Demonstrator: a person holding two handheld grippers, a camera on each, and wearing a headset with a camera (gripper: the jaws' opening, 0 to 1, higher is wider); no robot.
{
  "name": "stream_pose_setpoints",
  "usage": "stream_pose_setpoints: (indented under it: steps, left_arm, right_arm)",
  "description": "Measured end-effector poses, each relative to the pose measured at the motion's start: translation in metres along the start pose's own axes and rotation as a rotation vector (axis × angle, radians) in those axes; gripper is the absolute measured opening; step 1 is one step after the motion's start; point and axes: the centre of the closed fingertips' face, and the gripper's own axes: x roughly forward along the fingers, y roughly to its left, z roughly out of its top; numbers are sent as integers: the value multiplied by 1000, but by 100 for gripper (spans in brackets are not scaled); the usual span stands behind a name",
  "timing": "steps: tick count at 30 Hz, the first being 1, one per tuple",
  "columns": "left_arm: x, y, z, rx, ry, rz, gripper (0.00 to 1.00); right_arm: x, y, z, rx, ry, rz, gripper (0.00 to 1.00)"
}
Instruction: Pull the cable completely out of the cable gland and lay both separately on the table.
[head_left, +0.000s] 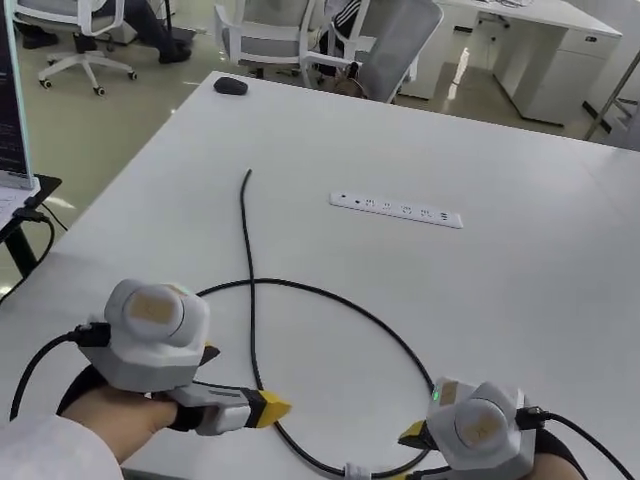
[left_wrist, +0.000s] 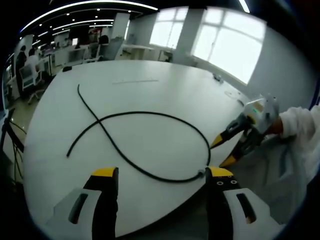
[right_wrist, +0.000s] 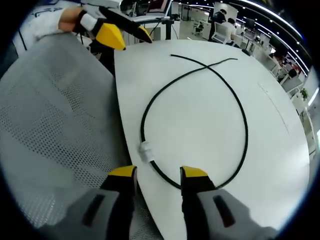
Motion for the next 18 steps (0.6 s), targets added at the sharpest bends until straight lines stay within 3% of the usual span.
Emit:
stream_pose_setpoints:
  steps: [5, 12, 15, 18]
  left_arm:
    - [0, 1, 0, 1, 0, 4, 70]
    - [2, -2, -1, 21, 12, -7, 67]
    - [3, -3, -1, 23, 14, -10, 67]
    - [3, -4, -2, 27, 17, -12, 66]
  right_arm:
    - [9, 5, 6, -8, -29, 51, 33]
    - [23, 9, 6, -83, -19, 82, 20]
    - [27, 12, 8, -81, -33, 105, 20]
    - [33, 15, 3, -112, -10, 117, 19]
